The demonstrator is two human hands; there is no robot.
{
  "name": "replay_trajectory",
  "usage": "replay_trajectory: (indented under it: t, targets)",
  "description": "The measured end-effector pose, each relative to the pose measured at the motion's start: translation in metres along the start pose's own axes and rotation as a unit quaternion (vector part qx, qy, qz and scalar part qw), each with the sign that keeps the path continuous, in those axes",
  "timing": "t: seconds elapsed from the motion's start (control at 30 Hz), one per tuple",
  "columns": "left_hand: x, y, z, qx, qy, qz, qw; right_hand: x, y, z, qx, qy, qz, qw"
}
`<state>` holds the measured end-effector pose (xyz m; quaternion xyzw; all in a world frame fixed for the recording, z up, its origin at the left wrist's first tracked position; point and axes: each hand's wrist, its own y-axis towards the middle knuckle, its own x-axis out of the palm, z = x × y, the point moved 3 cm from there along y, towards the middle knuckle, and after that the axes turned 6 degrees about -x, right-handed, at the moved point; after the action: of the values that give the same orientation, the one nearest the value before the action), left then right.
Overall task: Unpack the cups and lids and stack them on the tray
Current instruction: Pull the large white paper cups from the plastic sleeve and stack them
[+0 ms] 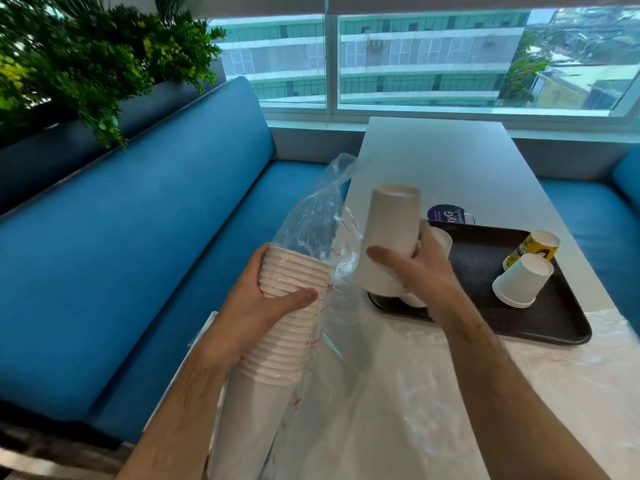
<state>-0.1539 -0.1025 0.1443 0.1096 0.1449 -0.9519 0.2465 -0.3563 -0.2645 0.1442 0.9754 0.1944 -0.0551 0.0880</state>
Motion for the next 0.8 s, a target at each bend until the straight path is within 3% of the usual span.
replay_trajectory:
  t: [0.17,0.3,0.6,0.8]
  targets:
    - [0.002,0.001,-0.004,0.001,0.001,0.005,1.000,-0.041,0.013,-0.017,-0.141,-0.093,0.140,0.976]
    - [0.003,0.001,-0.005,0.005,-0.013,0.010,1.000,-0.064,0.021,-0.004,-0.146,-0.157,0.190,0.958]
    - [0.007,-0.002,-0.004,0.002,-0.004,0.009,1.000,-0.068,0.028,0.046,-0.146,-0.208,0.148,0.956]
    - [0.006,-0.003,-0.006,-0.006,-0.001,0.011,1.000,-0.060,0.029,0.074,-0.094,-0.237,0.101,0.962]
